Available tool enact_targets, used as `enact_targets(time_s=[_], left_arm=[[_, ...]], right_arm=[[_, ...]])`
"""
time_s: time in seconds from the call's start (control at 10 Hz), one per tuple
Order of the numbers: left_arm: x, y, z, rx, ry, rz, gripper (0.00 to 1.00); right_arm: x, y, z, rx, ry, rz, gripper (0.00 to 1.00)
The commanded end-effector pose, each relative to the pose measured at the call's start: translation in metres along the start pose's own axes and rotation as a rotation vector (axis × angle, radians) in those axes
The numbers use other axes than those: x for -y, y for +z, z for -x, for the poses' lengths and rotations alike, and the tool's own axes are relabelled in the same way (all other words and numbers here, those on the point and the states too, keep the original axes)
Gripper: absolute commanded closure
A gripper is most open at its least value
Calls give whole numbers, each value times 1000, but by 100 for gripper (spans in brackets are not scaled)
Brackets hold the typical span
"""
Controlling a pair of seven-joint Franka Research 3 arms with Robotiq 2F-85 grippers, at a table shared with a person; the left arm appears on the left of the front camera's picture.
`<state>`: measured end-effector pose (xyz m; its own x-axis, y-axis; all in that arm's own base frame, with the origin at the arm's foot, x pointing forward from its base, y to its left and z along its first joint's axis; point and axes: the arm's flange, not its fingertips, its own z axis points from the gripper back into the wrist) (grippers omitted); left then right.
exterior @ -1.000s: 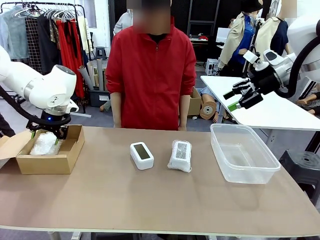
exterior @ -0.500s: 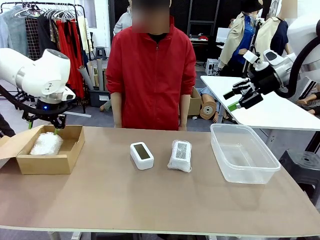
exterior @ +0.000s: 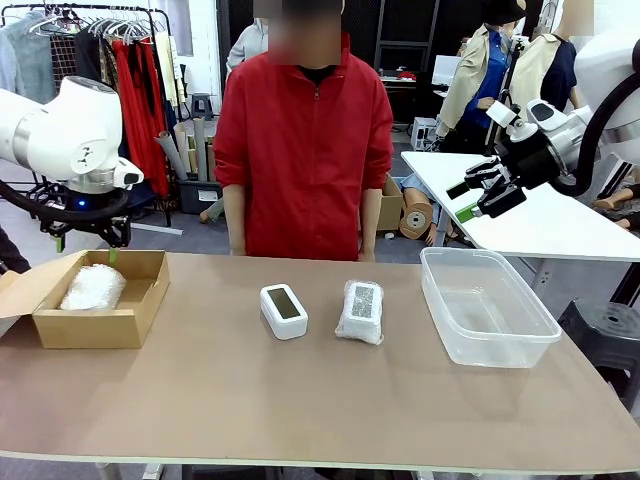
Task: Separate and place wrapped and unwrapped clocks.
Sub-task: If the picked Digital clock is wrapped, place it in the Package Box ; if not, place it in the Organizing box, then pick up the Digital clock indicated by the person.
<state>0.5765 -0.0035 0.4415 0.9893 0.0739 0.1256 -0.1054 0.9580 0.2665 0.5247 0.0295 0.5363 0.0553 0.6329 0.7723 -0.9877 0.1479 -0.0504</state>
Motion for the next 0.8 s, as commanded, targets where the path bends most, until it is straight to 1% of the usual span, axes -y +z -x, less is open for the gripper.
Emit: enact_targets(time_s=[0.0, 0.7], left_arm=[[1, -2, -2, -2, 1, -5, 0], [1, -2, -2, -2, 1, -5, 0]], right_arm=[[-1, 2, -2, 6, 3, -5, 0], [-1, 2, -2, 6, 3, -5, 0]])
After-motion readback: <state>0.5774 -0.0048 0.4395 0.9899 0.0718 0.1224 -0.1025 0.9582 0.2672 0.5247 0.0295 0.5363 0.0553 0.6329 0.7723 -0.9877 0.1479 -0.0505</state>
